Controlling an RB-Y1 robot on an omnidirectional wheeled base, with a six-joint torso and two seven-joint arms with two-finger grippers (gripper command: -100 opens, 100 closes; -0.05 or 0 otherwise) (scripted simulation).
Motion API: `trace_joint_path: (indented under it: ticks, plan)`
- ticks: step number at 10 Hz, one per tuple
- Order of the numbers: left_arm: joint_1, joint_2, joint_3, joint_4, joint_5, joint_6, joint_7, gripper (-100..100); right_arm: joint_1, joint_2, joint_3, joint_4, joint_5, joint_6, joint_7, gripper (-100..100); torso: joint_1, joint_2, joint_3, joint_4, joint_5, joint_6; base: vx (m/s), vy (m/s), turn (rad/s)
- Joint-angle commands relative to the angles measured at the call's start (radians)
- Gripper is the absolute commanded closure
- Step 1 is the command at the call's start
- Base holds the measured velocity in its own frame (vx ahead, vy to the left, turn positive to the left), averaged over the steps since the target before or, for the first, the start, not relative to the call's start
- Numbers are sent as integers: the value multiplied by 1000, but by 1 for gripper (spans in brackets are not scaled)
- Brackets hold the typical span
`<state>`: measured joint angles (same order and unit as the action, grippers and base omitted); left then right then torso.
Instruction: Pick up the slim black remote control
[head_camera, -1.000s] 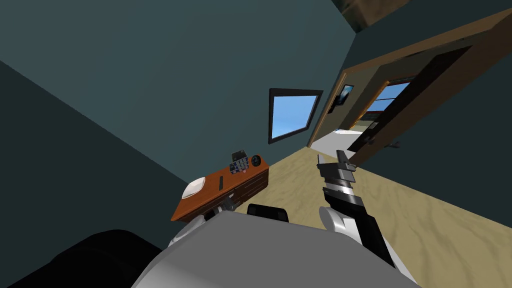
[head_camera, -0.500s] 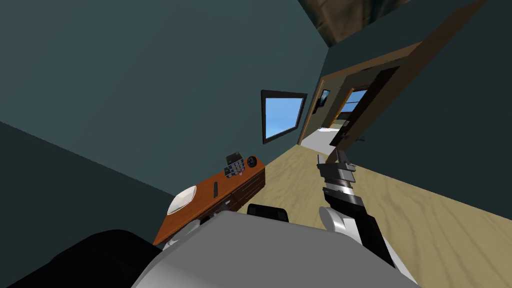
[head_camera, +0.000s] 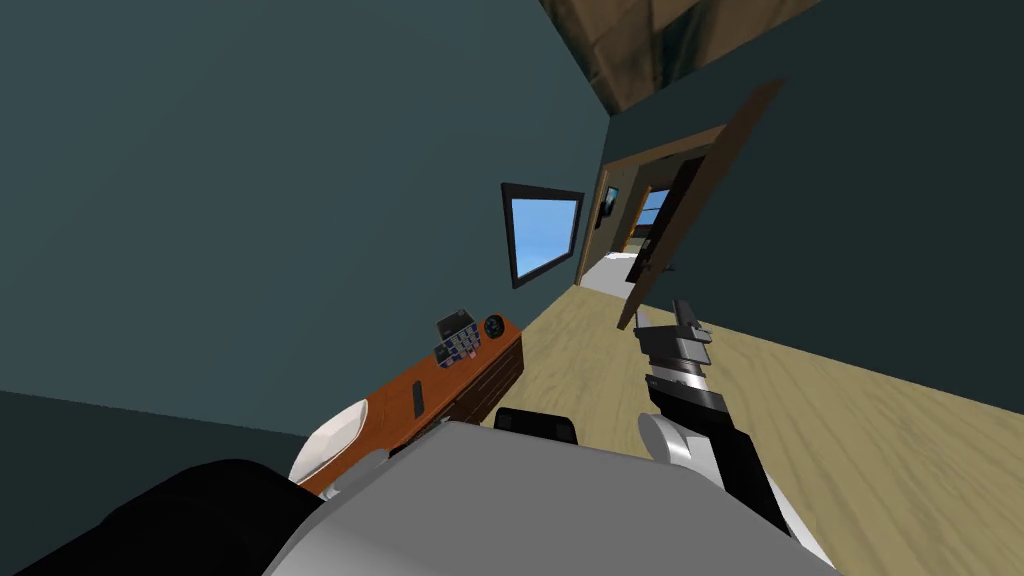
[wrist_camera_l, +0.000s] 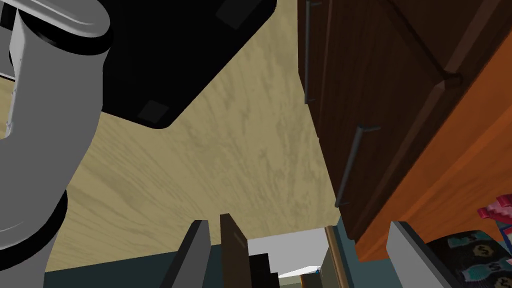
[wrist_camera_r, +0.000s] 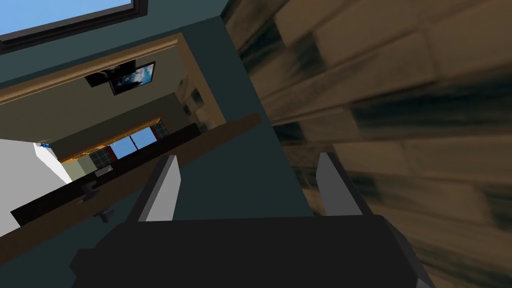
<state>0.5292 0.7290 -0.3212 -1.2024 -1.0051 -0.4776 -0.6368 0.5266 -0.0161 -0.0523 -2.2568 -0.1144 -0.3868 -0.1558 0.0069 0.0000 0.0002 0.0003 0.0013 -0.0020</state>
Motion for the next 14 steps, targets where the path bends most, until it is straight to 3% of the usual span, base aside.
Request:
trace_joint_path:
  ticks: [1,2,3,4,7,8,13,14]
  plan:
    - [1,24,-17,40,-50,2,-35,-100,0,0,0,0,0,0,0,0,0,0,0,0,0,0,-8,70,-362]
    - [1,24,-17,40,-71,2,-35,-100,0,0,0,0,0,0,0,0,0,0,0,0,0,1,-10,62,-251]
    - [0,43,-27,76,-107,0,-66,-100,0,0,0,0,0,0,0,0,-1,-1,0,0,0,0,-18,70,-401]
    - [0,43,-27,76,-124,0,-66,-100,0,0,0,0,0,0,0,0,0,0,0,0,0,1,-29,72,-218]
    - [-1,77,-44,140,-214,-8,-124,-100,0,0,0,0,0,0,0,0,0,0,0,0,0,0,-39,70,-321]
    - [-1,77,-44,140,-224,-8,-124,-100,0,0,0,0,0,0,0,0,1,1,0,0,0,0,-31,77,-189]
    - [-5,115,-62,216,-351,-18,-198,-100,0,0,0,0,0,0,0,0,1,-1,0,0,0,0,-38,79,-276]
    - [-5,115,-62,216,-358,-18,-198,-100,0,0,0,0,0,0,0,0,1,-1,0,0,0,0,-40,71,-191]
